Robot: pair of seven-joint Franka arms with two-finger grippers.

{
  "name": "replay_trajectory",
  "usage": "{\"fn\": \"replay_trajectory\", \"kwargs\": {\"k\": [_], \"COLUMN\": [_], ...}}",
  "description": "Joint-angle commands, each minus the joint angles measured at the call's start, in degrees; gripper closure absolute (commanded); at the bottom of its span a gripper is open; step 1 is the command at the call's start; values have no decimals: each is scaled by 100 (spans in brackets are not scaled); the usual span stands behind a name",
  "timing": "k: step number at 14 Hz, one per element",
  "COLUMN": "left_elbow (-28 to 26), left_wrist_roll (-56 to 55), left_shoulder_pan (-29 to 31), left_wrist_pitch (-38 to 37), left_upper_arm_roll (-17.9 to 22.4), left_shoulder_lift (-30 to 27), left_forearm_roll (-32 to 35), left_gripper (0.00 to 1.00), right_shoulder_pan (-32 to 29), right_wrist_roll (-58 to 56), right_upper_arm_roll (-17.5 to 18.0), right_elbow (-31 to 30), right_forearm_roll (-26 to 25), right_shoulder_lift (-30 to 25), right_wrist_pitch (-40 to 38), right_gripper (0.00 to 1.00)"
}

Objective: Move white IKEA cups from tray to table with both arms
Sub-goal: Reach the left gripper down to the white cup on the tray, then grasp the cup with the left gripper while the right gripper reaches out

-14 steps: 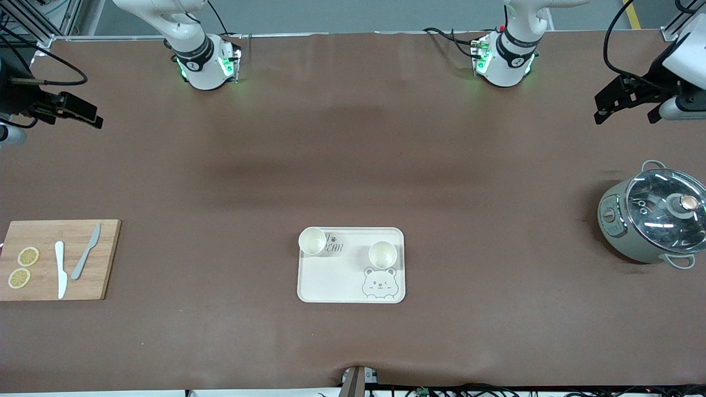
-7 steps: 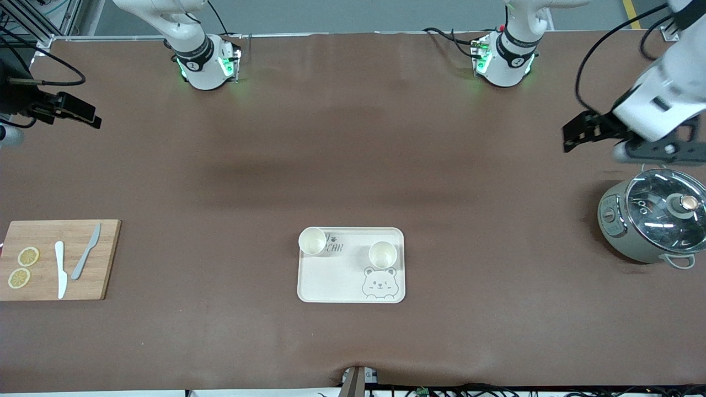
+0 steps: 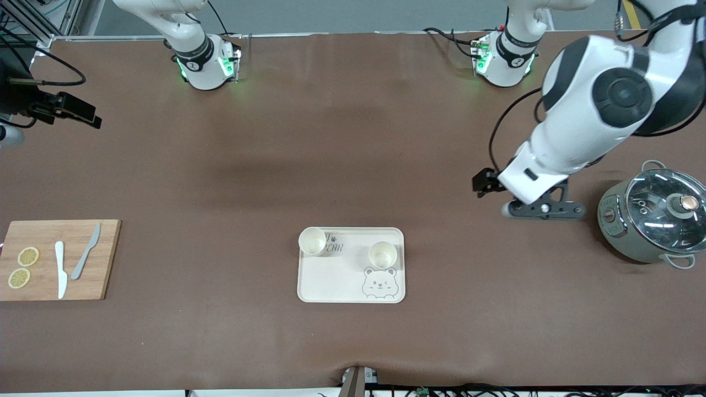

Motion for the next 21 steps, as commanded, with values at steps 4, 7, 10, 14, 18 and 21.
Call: {"fn": "replay_trajectory", "kwargs": {"k": [4,7,10,14,18,21], "left_elbow": [327,563,723,723,679,679], "left_wrist_roll": [-1008,-2001,-2670,-2918,-2971,-3006], "left_shoulder_pan": [-365,-743,-955,-1096,-1113,-1131], "left_wrist_pitch": [666,957,1482,2387,3091,3181], "left_upper_arm_roll": [-12,50,67,76,76,67], "left_shoulder_lift": [720,1132,1589,2257,2715,2786], "left_forearm_roll": [-31,-14,-14,57,74,83], "left_gripper": [0,0,0,6,35,35], "right_shoulder_pan": [-104,-113,-113,-323,-456,-474], "right_wrist_roll": [-14,12,4,118,65,39], "right_upper_arm_roll": [60,60,51,43,43,43], "right_elbow": [18,80,89,107,89,98], "right_forearm_roll": [72,10,-34,-87,-51,-95], "right_shoulder_lift": [219,361,449,519,659,817], "right_wrist_pitch": [-25,-34,9,106,493,721], "right_gripper": [0,0,0,0,0,0]}}
